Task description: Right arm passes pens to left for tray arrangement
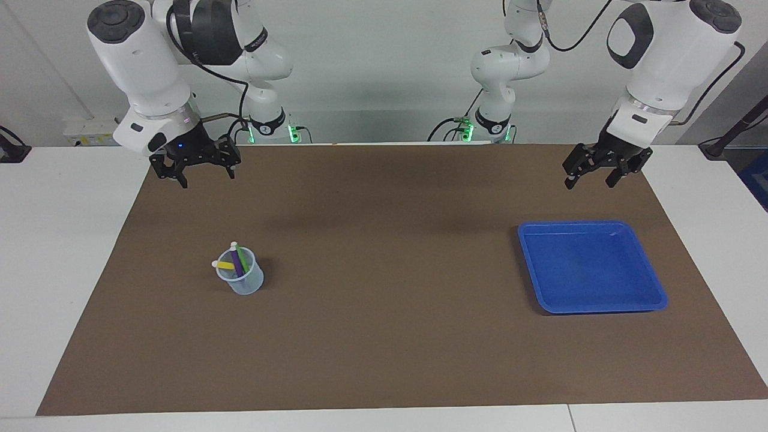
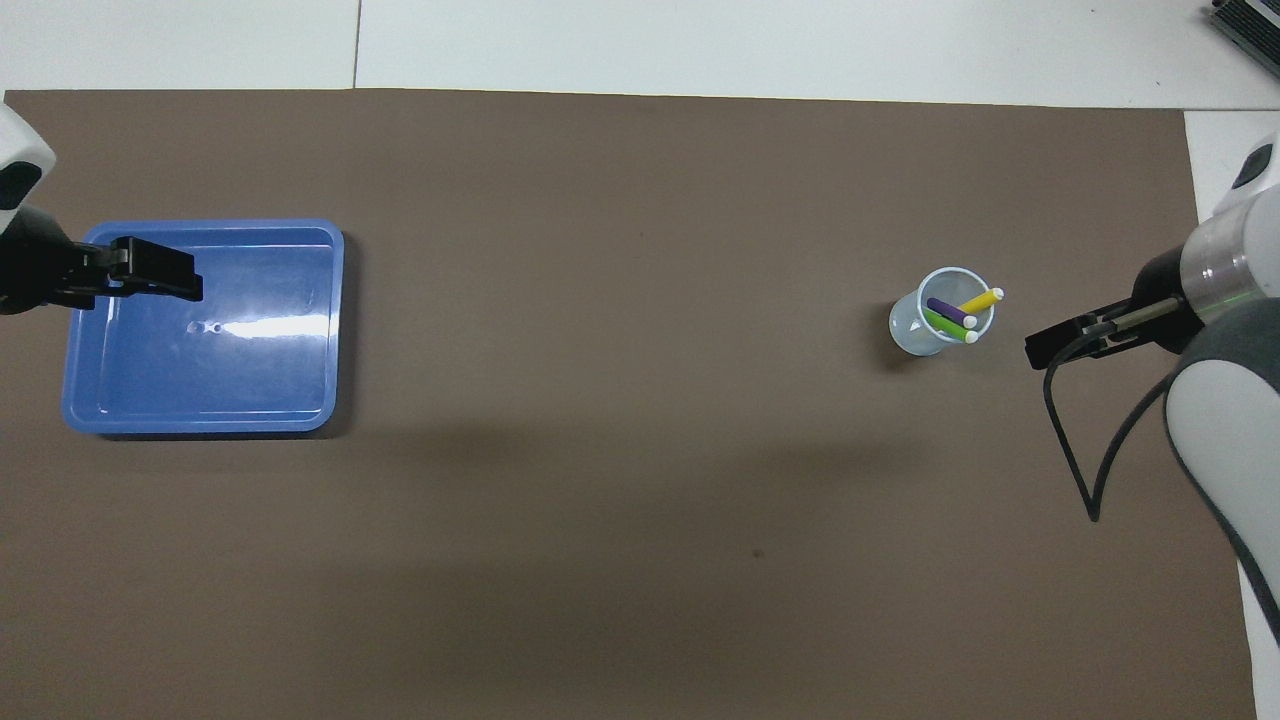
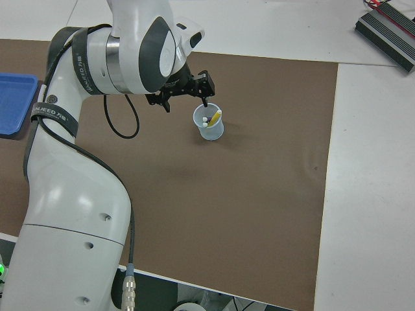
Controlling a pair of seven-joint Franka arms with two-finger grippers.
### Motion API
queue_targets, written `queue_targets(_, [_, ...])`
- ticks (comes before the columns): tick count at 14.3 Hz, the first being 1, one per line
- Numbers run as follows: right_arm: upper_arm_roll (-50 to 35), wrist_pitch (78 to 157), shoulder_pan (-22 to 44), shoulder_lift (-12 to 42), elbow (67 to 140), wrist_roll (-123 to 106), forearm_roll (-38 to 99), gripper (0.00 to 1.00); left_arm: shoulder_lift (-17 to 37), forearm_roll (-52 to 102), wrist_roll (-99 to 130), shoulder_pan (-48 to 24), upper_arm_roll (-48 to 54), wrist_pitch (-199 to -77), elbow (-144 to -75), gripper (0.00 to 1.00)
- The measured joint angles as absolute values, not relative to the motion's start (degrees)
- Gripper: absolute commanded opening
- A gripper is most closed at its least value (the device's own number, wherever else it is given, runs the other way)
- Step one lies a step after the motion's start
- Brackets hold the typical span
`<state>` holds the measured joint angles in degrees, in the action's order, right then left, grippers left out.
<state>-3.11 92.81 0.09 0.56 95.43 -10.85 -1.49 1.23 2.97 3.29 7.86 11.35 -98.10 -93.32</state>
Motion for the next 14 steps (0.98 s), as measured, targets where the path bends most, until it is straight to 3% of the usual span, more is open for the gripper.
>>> queue_targets(14, [-3.41,97.07,0.41,0.64,95.4,-13.42,0.02,1.0,1.23,2.97,3.3,7.86,11.35,-98.1,-93.32,1.0])
